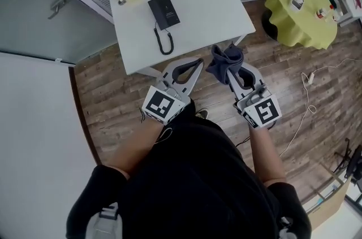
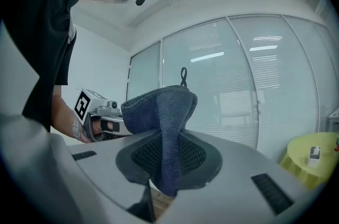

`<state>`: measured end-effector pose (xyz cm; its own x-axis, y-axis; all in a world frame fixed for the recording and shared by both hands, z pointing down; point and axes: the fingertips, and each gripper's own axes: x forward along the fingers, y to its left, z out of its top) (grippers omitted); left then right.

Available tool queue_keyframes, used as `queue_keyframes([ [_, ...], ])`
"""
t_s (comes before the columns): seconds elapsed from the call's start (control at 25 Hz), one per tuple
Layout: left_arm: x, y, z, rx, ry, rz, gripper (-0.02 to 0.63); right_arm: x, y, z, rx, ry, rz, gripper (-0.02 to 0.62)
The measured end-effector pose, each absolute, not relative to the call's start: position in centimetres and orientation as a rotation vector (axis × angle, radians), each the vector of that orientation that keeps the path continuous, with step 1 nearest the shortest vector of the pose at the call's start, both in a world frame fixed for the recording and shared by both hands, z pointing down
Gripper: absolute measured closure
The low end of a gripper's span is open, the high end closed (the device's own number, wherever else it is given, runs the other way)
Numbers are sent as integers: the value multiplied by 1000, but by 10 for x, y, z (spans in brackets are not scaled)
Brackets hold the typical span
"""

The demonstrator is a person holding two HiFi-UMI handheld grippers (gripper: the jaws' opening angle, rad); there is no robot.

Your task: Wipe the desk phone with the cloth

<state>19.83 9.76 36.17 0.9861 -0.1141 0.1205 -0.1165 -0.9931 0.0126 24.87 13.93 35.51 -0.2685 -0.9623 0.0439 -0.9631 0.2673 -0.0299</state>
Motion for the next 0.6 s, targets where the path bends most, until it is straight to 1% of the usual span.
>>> queue_keyframes([
  [0.28,207,60,367,3095,-239,145,597,253,93,359,1825,-2523,73,526],
  [0.6,213,-10,379,3069,-309,155,597,258,19,365,1731,-2543,89,526],
])
